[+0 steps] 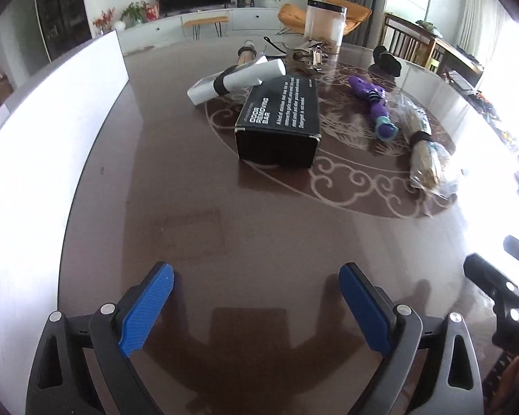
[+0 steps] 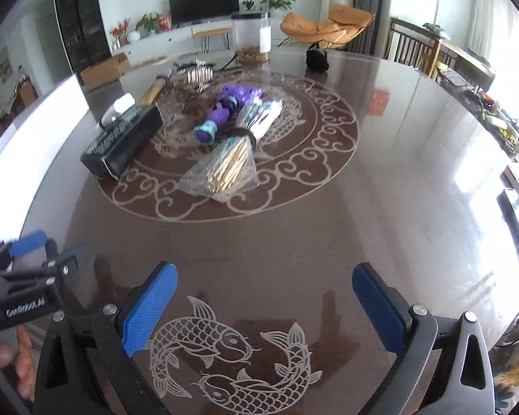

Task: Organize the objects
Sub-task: 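Move both open tools back over the table, then grasp the bag of wooden sticks with the right tool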

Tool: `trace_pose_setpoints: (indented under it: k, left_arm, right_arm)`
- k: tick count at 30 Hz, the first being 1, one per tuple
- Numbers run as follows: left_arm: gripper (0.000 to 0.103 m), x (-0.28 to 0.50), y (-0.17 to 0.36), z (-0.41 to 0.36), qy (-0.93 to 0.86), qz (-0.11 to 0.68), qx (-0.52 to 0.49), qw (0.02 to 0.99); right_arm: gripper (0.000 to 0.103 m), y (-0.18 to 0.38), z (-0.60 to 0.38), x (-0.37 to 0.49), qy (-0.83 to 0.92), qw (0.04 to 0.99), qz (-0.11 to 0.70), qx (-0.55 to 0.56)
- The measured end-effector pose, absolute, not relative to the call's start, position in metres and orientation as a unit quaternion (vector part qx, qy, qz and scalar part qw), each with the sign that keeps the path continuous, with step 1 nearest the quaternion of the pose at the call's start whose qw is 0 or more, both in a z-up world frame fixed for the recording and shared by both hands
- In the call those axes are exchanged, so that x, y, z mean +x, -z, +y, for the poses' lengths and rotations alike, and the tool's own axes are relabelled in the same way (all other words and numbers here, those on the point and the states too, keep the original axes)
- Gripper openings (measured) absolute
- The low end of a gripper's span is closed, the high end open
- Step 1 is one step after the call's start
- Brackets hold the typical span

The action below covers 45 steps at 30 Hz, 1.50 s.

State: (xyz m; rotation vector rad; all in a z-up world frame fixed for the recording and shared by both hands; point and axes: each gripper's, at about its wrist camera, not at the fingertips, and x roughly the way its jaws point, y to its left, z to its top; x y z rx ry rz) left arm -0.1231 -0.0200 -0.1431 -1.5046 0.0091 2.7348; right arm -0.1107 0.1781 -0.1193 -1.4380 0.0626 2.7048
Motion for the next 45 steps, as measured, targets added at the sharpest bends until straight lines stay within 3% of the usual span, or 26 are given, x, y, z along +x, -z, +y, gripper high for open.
trace_pose_setpoints:
  k: [32, 40, 45]
  left_arm:
    - [0.103, -0.142, 0.149, -0.02, -0.885, 0.002, -0.465, 0.0]
    - [0.103, -0.142, 0.149, -0.02, -0.885, 0.002, -0.465, 0.0]
    - [0.103, -0.142, 0.149, -0.02, -0.885, 0.002, -0.465, 0.0]
  right_arm:
    - [0.103, 0.142, 0.196, -0.132, -0.884, 0.039, 0.089, -0.456]
    - [0.103, 0.135, 0.22, -0.128, -0.881, 0.01, 0.178, -0.438]
    - [0.103, 0.133, 0.212, -0.152, -0.872, 0.004, 0.153, -0.465]
